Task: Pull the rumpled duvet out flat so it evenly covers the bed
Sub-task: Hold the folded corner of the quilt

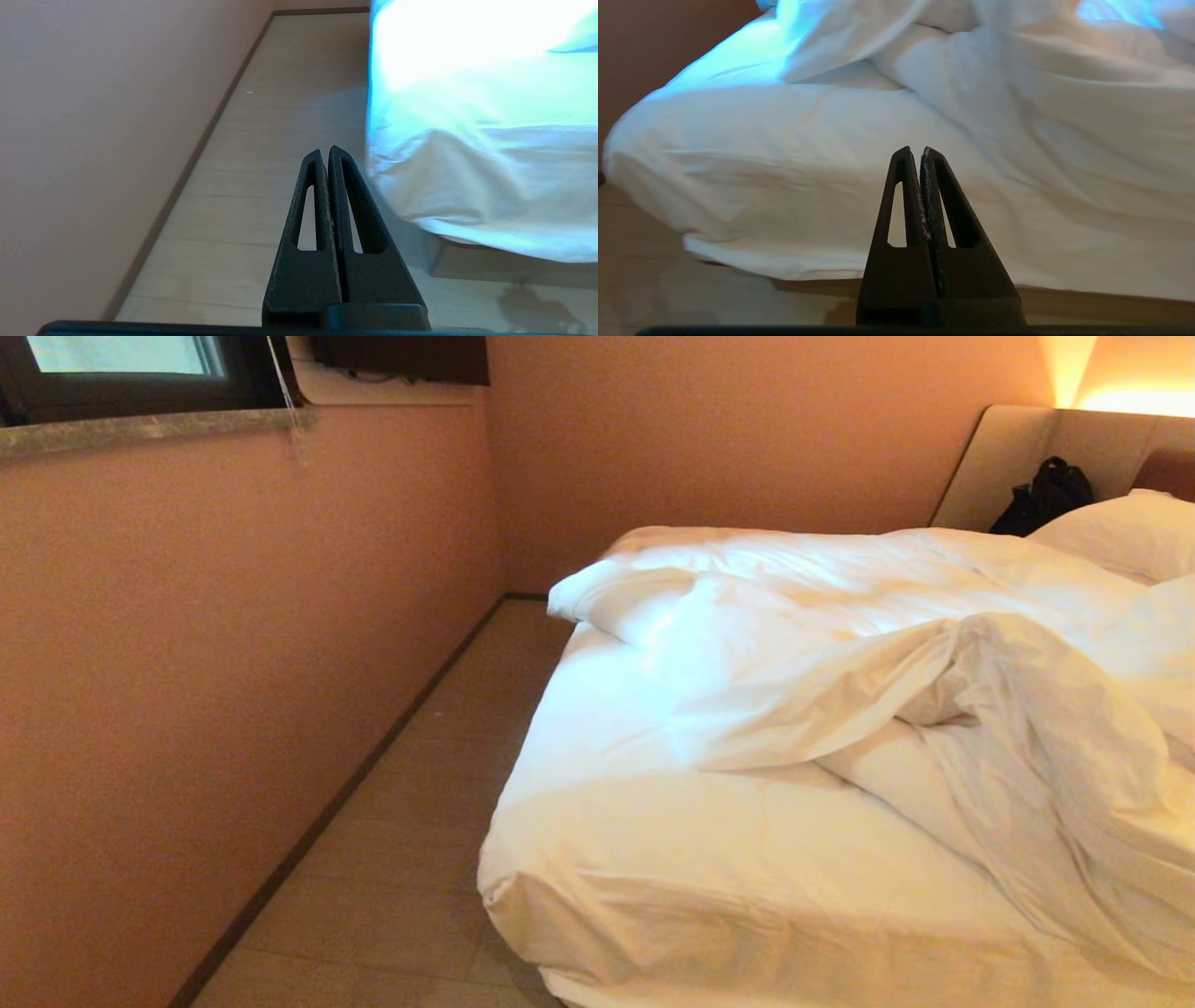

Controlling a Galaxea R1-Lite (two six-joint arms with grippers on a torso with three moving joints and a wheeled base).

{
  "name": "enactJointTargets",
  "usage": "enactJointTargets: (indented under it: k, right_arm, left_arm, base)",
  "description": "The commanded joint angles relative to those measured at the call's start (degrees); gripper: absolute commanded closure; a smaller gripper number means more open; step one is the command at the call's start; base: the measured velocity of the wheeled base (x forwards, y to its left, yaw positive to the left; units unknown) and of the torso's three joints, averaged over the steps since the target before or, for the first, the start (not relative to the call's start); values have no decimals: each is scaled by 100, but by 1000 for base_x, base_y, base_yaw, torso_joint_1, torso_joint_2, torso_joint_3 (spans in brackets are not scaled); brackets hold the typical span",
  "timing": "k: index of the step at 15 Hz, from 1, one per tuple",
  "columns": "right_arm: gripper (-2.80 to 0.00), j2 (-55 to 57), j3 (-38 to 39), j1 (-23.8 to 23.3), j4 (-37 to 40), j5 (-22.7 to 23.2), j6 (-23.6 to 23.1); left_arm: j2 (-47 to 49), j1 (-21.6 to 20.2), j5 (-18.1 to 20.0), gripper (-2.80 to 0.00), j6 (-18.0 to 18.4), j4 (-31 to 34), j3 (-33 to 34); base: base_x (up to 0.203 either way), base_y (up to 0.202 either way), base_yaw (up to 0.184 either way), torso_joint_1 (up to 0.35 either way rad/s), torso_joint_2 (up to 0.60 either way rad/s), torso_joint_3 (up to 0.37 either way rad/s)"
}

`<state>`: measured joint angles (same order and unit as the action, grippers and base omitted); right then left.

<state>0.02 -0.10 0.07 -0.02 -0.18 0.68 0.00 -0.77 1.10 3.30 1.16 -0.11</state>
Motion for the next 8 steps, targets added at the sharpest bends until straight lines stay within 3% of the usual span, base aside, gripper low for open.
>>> enactJointTargets:
  k: [1,8]
  right_arm:
    - [0,-2,1,1,-6,1,2]
    - [0,-2,1,1,-6,1,2]
  left_arm:
    - [9,-2,-3,0,4,-2,-6]
    - [1,-2,-5,0,-4,-10,2]
  base:
    - [0,-193,0,2,2,2]
    - [0,-193,0,1,3,0]
